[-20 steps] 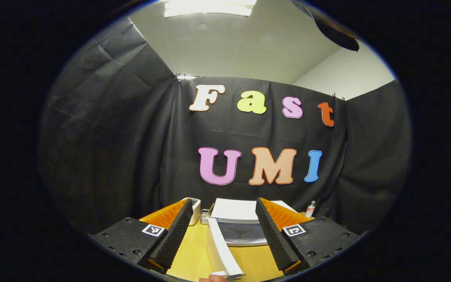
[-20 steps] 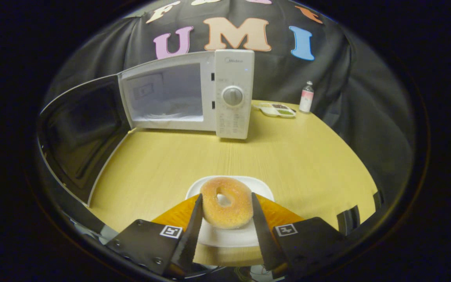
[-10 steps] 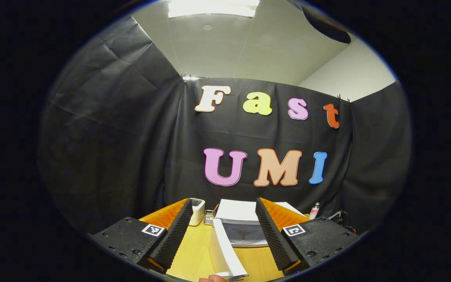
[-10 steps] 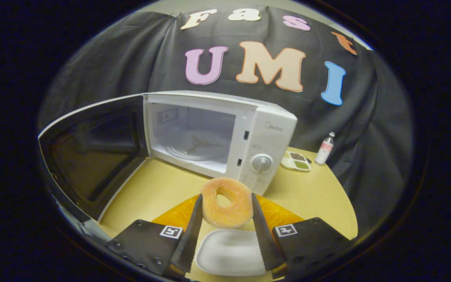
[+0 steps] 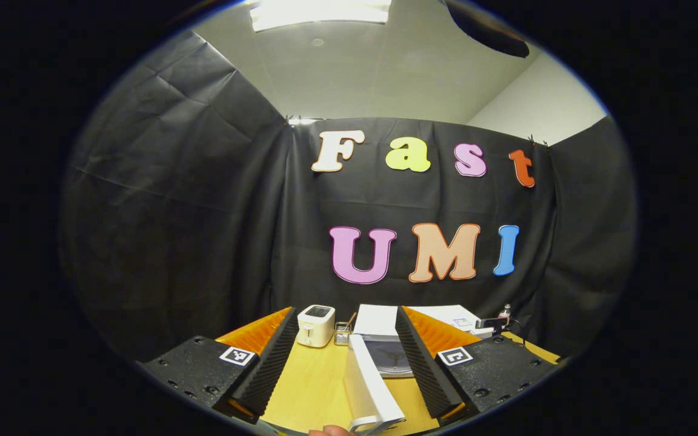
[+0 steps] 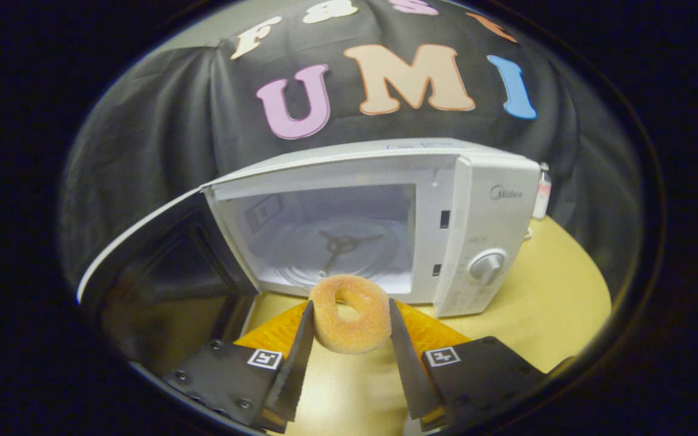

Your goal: Open the microwave oven with the left hand, put the food in, and close the microwave oven.

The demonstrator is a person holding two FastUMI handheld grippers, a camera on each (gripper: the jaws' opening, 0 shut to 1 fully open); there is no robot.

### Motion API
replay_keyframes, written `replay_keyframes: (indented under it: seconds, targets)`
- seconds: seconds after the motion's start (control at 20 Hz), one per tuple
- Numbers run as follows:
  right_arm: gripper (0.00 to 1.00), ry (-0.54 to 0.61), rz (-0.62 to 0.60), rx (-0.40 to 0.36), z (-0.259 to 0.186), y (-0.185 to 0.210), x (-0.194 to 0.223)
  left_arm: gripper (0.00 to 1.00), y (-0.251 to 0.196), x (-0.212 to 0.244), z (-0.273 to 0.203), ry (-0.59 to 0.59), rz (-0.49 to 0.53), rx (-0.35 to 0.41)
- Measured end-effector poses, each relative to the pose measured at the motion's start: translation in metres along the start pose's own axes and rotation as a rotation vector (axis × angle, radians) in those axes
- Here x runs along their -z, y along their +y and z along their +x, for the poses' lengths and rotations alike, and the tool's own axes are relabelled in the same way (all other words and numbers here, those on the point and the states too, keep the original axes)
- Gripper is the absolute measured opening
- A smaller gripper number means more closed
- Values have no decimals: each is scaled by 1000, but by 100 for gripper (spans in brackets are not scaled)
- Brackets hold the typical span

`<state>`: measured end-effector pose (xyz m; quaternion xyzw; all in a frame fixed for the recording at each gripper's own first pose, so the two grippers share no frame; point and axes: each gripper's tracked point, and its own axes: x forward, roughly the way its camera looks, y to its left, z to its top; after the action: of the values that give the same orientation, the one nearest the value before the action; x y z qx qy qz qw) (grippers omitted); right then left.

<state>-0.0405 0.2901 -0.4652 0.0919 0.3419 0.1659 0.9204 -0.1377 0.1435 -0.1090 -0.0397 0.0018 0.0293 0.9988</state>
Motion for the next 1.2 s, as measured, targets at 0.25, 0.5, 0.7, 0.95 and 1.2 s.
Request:
replay_keyframes:
  seconds: [0.25,0.5,0.7,0.95,1.2]
  targets:
    - [70,10,350,24,36,17,0,94,-2,2,3,11,14,0]
    - [64,11,613,77,69,21,1,90,-3,10,5,40,20,5]
    - [64,-18,751,116,94,23,-12,94,-1,13,7,66,31,8]
    - [64,-47,857,157,113,23,-16,94,-1,15,9,79,41,9]
    - [64,-113,893,200,128,15,-27,91,6,18,7,95,63,-3]
